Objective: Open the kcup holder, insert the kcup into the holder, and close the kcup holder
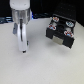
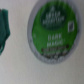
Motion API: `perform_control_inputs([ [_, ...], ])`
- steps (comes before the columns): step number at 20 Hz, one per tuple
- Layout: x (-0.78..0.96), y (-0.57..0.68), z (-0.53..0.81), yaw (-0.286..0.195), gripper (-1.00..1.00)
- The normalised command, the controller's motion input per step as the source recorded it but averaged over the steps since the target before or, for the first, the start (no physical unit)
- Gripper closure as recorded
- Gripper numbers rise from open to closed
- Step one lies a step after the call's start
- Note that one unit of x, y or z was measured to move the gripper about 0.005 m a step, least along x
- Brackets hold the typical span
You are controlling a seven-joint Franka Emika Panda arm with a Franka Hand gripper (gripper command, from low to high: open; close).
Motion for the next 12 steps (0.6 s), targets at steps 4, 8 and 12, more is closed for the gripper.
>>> perform_control_inputs([
  [4,-0.09,-0.02,-0.15,-0.116,-1.00],
  [8,-0.21,-0.02,-0.14,-0.017,-1.00],
  [12,-0.15,-0.03,-0.17,-0.020,-1.00],
])
